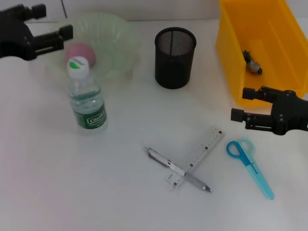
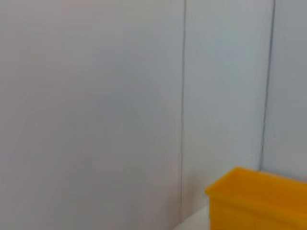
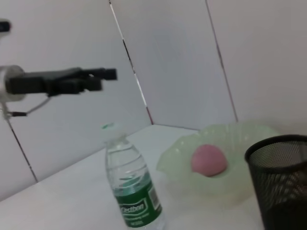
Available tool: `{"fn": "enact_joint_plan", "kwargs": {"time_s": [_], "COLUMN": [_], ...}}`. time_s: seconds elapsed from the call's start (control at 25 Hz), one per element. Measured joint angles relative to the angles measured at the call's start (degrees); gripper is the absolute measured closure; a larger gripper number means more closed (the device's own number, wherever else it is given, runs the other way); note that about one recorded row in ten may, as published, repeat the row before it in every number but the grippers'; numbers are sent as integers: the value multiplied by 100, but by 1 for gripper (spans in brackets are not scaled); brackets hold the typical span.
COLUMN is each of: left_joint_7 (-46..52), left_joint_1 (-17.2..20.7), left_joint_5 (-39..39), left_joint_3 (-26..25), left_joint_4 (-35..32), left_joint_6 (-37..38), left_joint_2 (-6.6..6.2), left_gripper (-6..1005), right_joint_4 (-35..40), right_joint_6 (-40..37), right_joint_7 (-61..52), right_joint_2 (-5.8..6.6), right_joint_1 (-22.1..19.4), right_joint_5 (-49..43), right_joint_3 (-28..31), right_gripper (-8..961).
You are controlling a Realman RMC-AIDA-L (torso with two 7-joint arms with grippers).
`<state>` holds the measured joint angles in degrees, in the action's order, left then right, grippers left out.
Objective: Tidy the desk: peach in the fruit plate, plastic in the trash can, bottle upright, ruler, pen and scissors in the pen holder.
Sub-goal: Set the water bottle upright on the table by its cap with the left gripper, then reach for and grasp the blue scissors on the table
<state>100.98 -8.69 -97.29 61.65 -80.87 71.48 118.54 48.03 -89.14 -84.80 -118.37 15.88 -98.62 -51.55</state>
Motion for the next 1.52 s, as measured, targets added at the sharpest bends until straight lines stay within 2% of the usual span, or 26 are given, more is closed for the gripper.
{"fn": "enact_joint_plan", "kwargs": {"time_s": [0.08,0.2,0.32,0.36,0.4,0.48,0.52,0.56,0.6,0.72,0.8,0.92,0.96,1.0,1.04,1.12,1.36,1.52], "left_joint_7": [-16,-225,-1215,-1378,-2131,-2901,-3353,-4173,-4173,-4819,-4888,-4902,-4904,-4904,-4910,-4930,-4967,-4969], "left_joint_1": [273,435,477,469,412,340,291,171,171,50,35,31,20,20,-8,-51,-172,-200], "left_joint_5": [380,755,1014,1065,1230,1342,1407,1560,1560,1654,1641,1619,1589,1589,1561,1544,1541,1434], "left_joint_3": [2,80,378,424,554,586,593,566,566,547,563,600,605,605,606,608,612,595], "left_joint_4": [-594,-688,214,417,1200,1978,2429,3348,3348,4128,4224,4235,4243,4243,4249,4254,4261,4265], "left_joint_6": [294,639,1077,1131,1366,1556,1652,1826,1826,2015,2033,2017,2010,2010,2008,2008,2015,2009], "left_joint_2": [-4,5,16,16,13,14,17,15,15,4,3,1,-1,-1,-4,-7,-32,-25], "left_gripper": [202,197,200,200,200,200,200,200,200,200,200,200,200,200,200,200,200,200], "right_joint_4": [179,662,1257,1829,1829,2557,2982,3892,3892,4910,5243,5265,5002,5002,4816,4482,3439,3378], "right_joint_6": [-20,-113,-415,-742,-742,-1067,-1204,-1560,-1560,-2481,-2946,-2915,-2530,-2530,-2347,-2013,-1286,-1185], "right_joint_7": [-75,-553,-1209,-1704,-1704,-2380,-2860,-4010,-4010,-5632,-6406,-7221,-7783,-7783,-8049,-8347,-8462,-8464], "right_joint_2": [-4,-1,67,74,74,66,62,67,67,73,-15,-117,-131,-131,-137,-150,-161,-161], "right_joint_1": [-59,-187,-222,-209,-209,-138,-68,161,161,825,1252,1458,1490,1490,1525,1578,1791,1804], "right_joint_5": [0,-15,-194,-445,-445,-885,-1202,-2032,-2032,-3422,-4244,-5352,-5912,-5912,-6126,-6248,-5265,-5262], "right_joint_3": [82,185,334,494,494,617,643,626,626,372,-7,-1207,-2053,-2053,-2422,-2755,-2401,-2428], "right_gripper": [114,114,114,115,115,115,115,115,115,115,116,116,116,117,117,117,119,120]}}
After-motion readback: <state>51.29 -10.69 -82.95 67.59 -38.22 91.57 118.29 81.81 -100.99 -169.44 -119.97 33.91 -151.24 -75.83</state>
